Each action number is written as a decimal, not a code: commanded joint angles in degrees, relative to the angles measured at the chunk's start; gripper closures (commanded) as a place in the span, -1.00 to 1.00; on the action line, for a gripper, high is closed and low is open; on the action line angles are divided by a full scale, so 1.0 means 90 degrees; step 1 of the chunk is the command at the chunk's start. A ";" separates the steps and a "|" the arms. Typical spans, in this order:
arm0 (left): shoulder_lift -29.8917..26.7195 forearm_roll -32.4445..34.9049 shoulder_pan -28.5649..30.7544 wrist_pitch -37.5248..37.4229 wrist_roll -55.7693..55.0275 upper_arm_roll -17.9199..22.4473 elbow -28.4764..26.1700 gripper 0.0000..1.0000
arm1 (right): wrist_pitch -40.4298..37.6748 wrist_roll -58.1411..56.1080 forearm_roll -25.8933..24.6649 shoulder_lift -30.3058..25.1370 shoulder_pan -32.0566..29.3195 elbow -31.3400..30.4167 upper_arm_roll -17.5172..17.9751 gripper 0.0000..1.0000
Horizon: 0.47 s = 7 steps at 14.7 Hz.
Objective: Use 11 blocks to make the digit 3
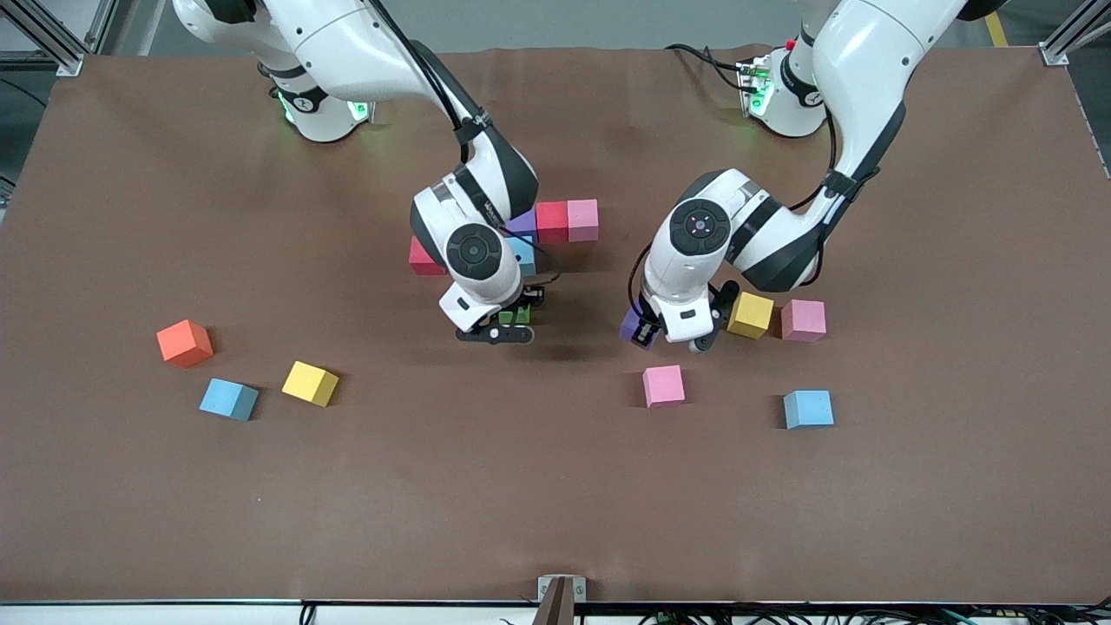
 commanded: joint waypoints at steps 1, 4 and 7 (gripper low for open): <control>-0.0042 -0.0061 0.0013 -0.0073 0.0046 -0.0030 0.0003 0.22 | -0.0153 0.0078 0.0078 0.0016 0.0140 0.0032 -0.0033 0.54; -0.0042 -0.0061 -0.0007 -0.0073 0.0026 -0.0030 0.0013 0.22 | -0.0163 0.0048 0.0069 0.0026 0.0150 0.0002 -0.0033 0.54; -0.0032 -0.0061 -0.0026 -0.0073 0.0046 -0.0030 0.0003 0.22 | -0.0163 0.0048 0.0069 0.0045 0.0150 -0.0007 -0.0043 0.54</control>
